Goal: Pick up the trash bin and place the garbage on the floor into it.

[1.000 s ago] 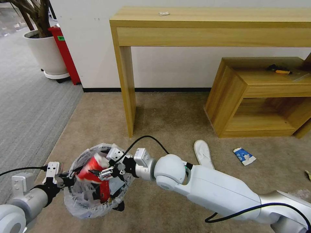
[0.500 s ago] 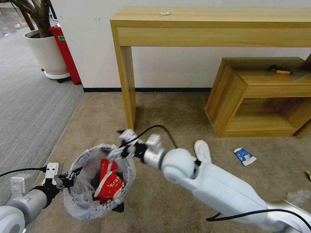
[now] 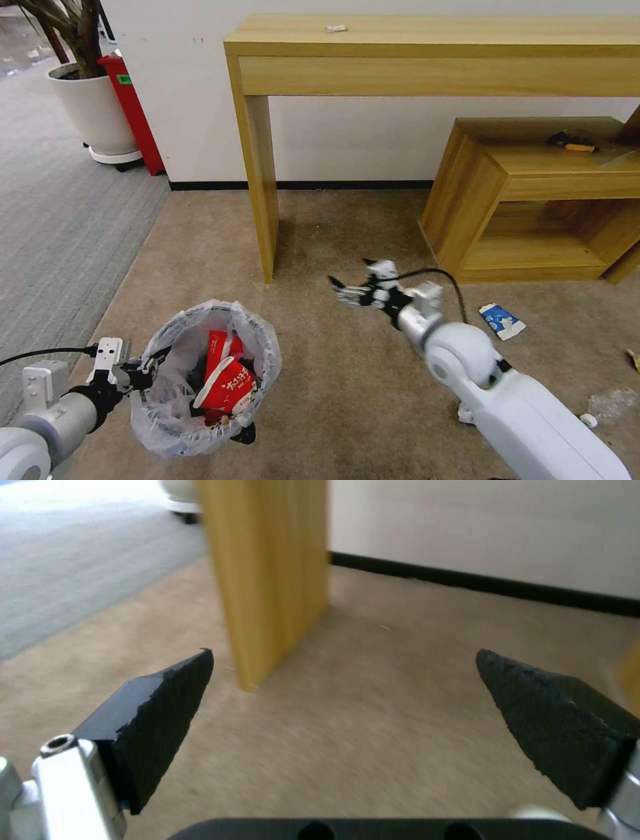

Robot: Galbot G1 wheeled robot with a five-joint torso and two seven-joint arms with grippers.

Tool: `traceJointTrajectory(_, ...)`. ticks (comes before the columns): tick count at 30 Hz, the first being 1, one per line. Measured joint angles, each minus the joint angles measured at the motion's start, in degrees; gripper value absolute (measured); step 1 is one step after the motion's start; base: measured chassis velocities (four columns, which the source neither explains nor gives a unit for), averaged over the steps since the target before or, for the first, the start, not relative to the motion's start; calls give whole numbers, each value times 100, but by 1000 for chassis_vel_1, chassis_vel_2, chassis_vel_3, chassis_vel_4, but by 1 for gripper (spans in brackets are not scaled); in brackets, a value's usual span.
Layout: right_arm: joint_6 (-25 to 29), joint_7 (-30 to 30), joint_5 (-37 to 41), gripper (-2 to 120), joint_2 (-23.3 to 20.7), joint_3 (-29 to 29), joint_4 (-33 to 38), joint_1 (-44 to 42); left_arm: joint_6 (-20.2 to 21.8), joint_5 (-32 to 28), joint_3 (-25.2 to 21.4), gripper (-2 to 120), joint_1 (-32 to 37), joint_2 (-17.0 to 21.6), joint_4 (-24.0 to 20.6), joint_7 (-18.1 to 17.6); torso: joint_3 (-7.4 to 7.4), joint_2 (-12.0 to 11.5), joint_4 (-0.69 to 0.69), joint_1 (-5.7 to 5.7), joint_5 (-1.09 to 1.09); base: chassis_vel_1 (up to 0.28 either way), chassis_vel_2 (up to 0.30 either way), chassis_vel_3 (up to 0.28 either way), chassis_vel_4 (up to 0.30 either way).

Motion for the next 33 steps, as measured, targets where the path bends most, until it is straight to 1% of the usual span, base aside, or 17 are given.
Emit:
traceJointTrajectory(2, 24, -28, -30, 100, 2, 106, 0, -101, 0, 19, 9, 0, 9, -9, -7, 8, 0, 0, 0, 0, 0, 0, 0, 0, 0)
traceJointTrajectory(3, 74, -74, -90, 100, 9, 285, 0, -278, 0, 56, 17, 0, 25, -27, -20, 28, 0, 0, 0, 0, 1, 0, 0, 0, 0)
traceJointTrajectory(4, 160, -161, -206, 100, 32, 587, 6, -617, 0, 114, 20, 0, 54, -59, -38, 63, 0, 0, 0, 0, 0, -51, -37, -45, -67)
traceJointTrajectory(6, 179, -180, -228, 100, 40, 652, 8, -690, 0, 122, 20, 0, 61, -65, -42, 68, 0, 0, 0, 0, 0, -51, -57, -45, -67)
traceJointTrajectory(8, 282, -299, -358, 100, 107, 1059, 41, -1145, 0, 152, 21, 0, 78, -89, -63, 79, 0, 0, -1, 0, 0, -72, -82, -86, -70)
traceJointTrajectory(10, 289, -314, -368, 100, 116, 1108, 51, -1202, 0, 154, 21, 0, 78, -90, -65, 79, 0, 0, -1, 0, 0, -76, -82, -97, -80)
traceJointTrajectory(12, 336, -438, -413, 100, 148, 1377, 105, -1519, 0, 178, 35, 0, 92, -99, -84, 83, 0, 0, -1, 0, 0, -94, -81, -91, -84)
traceJointTrajectory(21, 628, -769, -549, 100, 139, 1773, 70, -2042, 0, 262, 112, 0, 112, -163, -92, 88, 0, 0, -1, 0, -1, -110, -93, -97, -110)
traceJointTrajectory(29, 853, -840, -630, 100, 267, 2167, -344, -2205, -1, 233, 89, 0, 112, -224, -92, 106, 1, 0, -4, 0, -1, -99, -103, -104, -93)
traceJointTrajectory(33, 945, -885, -624, 100, 349, 2343, -469, -2305, -1, 230, 86, 0, 126, -253, -81, 125, 0, 0, 2, 0, -1, -7, -14, -13, -8)
